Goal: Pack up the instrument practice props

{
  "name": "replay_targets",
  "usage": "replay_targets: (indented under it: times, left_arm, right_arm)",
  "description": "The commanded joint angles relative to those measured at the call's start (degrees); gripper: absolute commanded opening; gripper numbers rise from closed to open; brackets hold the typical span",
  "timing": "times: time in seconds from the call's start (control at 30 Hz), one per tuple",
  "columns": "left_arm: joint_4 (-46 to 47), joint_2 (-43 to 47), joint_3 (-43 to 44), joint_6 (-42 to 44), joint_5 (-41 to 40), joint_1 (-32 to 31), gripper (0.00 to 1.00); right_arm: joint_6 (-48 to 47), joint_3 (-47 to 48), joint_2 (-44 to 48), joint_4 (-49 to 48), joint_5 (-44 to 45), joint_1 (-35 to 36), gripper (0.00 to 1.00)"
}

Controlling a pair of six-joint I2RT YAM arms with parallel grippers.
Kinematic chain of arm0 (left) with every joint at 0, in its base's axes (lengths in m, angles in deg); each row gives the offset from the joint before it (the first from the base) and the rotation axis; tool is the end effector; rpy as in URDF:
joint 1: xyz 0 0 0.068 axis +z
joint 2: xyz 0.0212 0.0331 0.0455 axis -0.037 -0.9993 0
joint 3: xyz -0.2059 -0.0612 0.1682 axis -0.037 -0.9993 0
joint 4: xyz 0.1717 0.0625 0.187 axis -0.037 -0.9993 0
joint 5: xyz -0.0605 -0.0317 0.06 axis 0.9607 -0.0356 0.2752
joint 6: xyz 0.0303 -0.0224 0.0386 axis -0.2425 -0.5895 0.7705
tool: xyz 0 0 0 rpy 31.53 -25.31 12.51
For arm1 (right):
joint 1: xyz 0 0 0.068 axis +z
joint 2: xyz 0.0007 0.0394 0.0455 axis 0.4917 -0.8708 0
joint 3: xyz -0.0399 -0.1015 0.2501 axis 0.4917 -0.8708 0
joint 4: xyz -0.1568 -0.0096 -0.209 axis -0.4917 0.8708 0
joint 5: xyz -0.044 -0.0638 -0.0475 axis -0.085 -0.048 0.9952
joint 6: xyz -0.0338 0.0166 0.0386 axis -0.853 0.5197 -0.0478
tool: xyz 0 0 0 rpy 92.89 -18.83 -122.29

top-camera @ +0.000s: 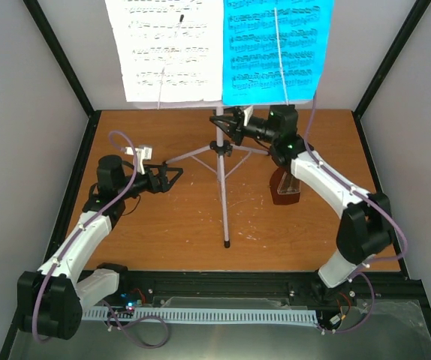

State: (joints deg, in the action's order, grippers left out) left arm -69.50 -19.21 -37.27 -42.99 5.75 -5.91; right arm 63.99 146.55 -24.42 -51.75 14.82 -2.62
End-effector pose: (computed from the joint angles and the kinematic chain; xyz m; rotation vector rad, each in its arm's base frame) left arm 0.2211 -0.0555 0.2671 0.2077 1.9702 -1.1061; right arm 0.3429 0.2021 0.3668 -1.0070 1.3219 0.9567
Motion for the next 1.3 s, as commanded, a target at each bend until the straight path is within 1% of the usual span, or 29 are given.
replay_targets:
  times: [0.0, 0.1, 0.23, 0.43, 0.57, 0.63, 0.67, 0.73, 0.77, 0.83, 0.87, 0.93, 1.07, 1.13, 1.27]
  left_arm:
    - [-1.27, 1.14, 2.29, 2.27, -0.96, 0.30, 1.00]
    - [-1.66, 1.71, 2.37, 2.52, -1.51, 0.30, 1.00]
    - [-2.09, 2.37, 2.57, 2.57, -1.52, 0.30, 0.99]
    - [-2.07, 4.98, 2.96, 2.14, 0.43, 0.30, 0.99]
    - [-2.79, 8.88, 3.31, 1.01, -1.80, 0.32, 0.99]
    - [-3.54, 10.94, 3.79, 0.51, -2.48, 0.30, 0.99]
    - [-3.99, 11.74, 4.19, 0.24, -2.64, 0.34, 0.99]
    - [-5.56, 13.04, 5.51, -0.01, -2.54, 0.30, 0.99]
    - [-6.27, 13.29, 6.28, -0.02, -2.33, 0.30, 0.99]
    - [-7.41, 13.38, 8.46, 0.00, -1.55, 0.30, 0.99]
    - [-7.96, 13.35, 9.48, 0.09, -1.26, 0.30, 0.99]
    - [-8.95, 13.31, 11.84, 0.40, -0.76, 0.30, 1.00]
    - [-10.80, 12.74, 17.44, 0.79, -0.76, 0.31, 1.00]
    - [-11.17, 12.11, 20.01, 0.57, -1.07, 0.31, 0.99]
    - [-10.87, 8.57, 24.94, -0.36, 1.28, 0.17, 0.99]
  right_arm:
    - [2.11, -7.83, 7.07, -1.47, 21.60, -0.60, 0.03]
    - [3.34, -10.50, 9.23, -3.51, 27.46, -0.33, 0.03]
    - [4.22, -11.38, 8.68, -4.58, 31.11, 1.16, 0.03]
    - [7.17, -11.41, 5.13, -9.02, 34.05, 4.58, 0.03]
    - [7.65, -8.79, 2.20, -8.57, 33.72, 6.29, 0.04]
    - [8.25, -8.93, 2.00, -8.60, 33.46, 6.31, 0.14]
    - [8.13, -9.29, 2.42, -8.38, 33.33, 6.31, 0.25]
    - [7.62, -10.45, 3.64, -7.77, 33.36, 6.30, 0.52]
    - [7.33, -11.47, 4.56, -7.54, 33.47, 6.29, 0.61]
    - [7.00, -13.94, 6.48, -7.58, 33.50, 6.22, 0.75]
    - [7.00, -15.16, 7.53, -7.51, 33.30, 6.14, 0.80]
    - [7.29, -17.68, 9.76, -6.37, 33.34, 5.94, 0.85]
    - [9.73, -25.85, 16.32, -5.69, 35.12, 4.00, 0.91]
    - [11.65, -29.45, 20.20, -3.48, 35.57, 1.04, 0.93]
    - [14.74, -31.97, 27.43, 7.03, 36.11, -7.44, 0.94]
